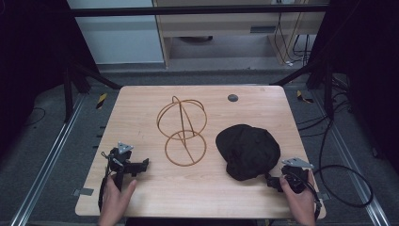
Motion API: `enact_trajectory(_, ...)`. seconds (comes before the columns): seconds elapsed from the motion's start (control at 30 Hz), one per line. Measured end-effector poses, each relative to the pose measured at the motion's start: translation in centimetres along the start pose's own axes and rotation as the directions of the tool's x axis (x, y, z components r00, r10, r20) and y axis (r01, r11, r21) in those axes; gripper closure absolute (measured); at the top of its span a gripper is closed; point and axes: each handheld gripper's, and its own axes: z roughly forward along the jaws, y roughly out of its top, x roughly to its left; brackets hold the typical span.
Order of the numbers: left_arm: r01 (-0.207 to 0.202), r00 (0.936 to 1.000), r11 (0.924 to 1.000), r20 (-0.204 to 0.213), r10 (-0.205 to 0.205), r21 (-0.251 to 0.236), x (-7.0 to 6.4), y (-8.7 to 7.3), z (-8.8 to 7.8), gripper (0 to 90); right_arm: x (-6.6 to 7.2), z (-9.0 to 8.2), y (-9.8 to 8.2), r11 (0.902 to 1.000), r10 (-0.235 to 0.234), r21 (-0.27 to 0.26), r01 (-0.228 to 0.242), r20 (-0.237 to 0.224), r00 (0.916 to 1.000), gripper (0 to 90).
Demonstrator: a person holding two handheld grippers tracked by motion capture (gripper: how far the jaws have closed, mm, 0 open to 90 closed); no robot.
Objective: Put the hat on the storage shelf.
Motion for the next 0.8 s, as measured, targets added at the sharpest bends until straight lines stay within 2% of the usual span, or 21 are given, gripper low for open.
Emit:
enact_trajectory(0.43, 0.006, 1.0000, 1.0000, -0.002, -0.006, 0.001, 0.0, 0.2, 0.2, 0.0, 0.3, -0.1, -0.1, 1.0000, -0.001, 0.001, 0.001, -0.002, 1.0000, 1.1)
enact_trajectory(0.5, 0.006, 1.0000, 1.0000, -0.002, -0.006, 0.001, 0.0, 0.2, 0.2, 0.0, 0.4, -0.3, -0.1, 1.0000, 0.004, -0.002, -0.004, -0.001, 1.0000, 4.6)
enact_trajectory(0.53, 0.006, 1.0000, 1.0000, -0.003, -0.006, 0.001, 0.0, 0.2, 0.2, 0.0, 0.5, -0.5, -0.1, 1.0000, 0.001, 0.004, -0.001, -0.001, 1.0000, 6.7)
enact_trajectory(0.6, 0.008, 1.0000, 1.0000, -0.004, -0.008, 0.001, -0.1, 0.2, 0.2, 0.0, 0.9, -1.1, 0.0, 0.9999, -0.010, 0.008, 0.010, -0.002, 0.9999, 5.5)
enact_trajectory(0.67, 0.011, 0.9999, 0.9999, -0.007, -0.011, 0.001, -0.1, 0.2, 0.2, 0.0, 1.3, -2.2, 0.2, 0.9993, -0.032, 0.018, 0.032, 0.009, 0.9994, 6.0)
enact_trajectory(0.8, 0.015, 0.9998, 0.9999, -0.010, -0.015, -0.001, -0.2, 0.2, 0.2, 0.0, 1.6, -4.7, 1.3, 0.9993, -0.033, 0.015, 0.033, 0.029, 0.9990, 6.9)
